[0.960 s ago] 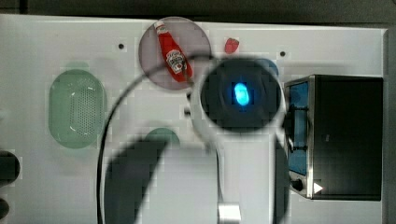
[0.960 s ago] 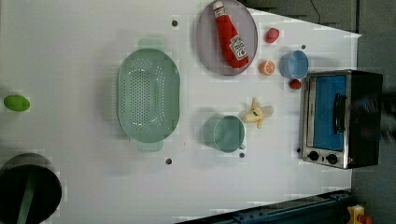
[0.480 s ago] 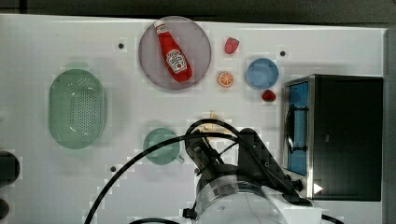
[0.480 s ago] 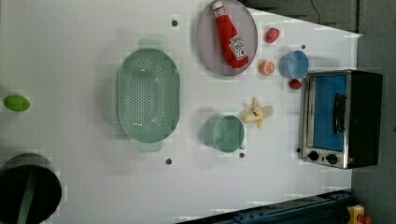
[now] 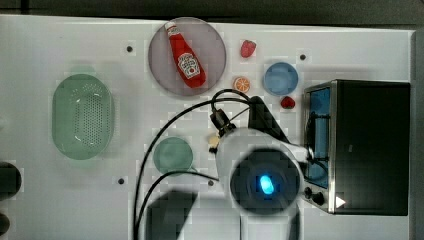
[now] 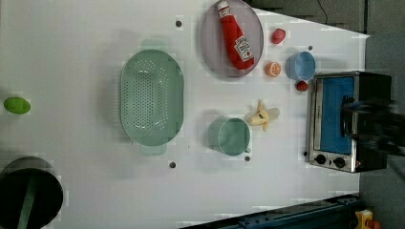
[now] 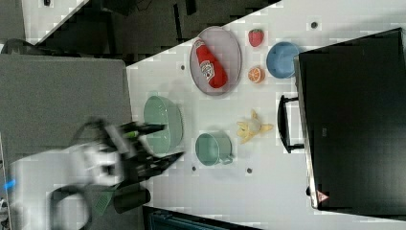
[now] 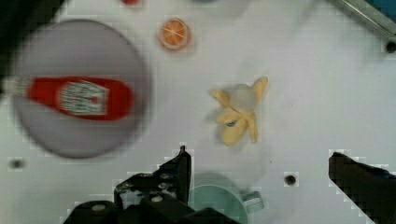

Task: Pick banana from table and place on oven.

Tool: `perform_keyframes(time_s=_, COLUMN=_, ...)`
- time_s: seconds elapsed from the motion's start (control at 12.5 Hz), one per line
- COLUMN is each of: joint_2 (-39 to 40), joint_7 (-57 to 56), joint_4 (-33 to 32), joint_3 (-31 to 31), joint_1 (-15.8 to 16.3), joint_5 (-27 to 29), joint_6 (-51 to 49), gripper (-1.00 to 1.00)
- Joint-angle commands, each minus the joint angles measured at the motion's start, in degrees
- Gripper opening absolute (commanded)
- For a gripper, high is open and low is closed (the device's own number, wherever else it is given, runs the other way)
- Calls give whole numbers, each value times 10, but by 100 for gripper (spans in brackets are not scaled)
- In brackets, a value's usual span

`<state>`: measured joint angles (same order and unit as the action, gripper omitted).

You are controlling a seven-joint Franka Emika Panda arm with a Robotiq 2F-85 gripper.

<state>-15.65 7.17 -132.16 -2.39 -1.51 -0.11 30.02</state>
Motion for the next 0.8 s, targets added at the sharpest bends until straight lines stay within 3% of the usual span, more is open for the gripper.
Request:
perform_keyframes(time_s=0.08, joint_2=68, joint_7=21, joint_4=-51, joint_3=3, joint_1=8, joint_5=5, joint_6=86, gripper=100)
perform_keyframes(time_s=0.8, joint_2=314, joint_7=21, joint_4=-85, joint_3=3, joint_1=8, joint_5=5, joint_6=324, gripper=100)
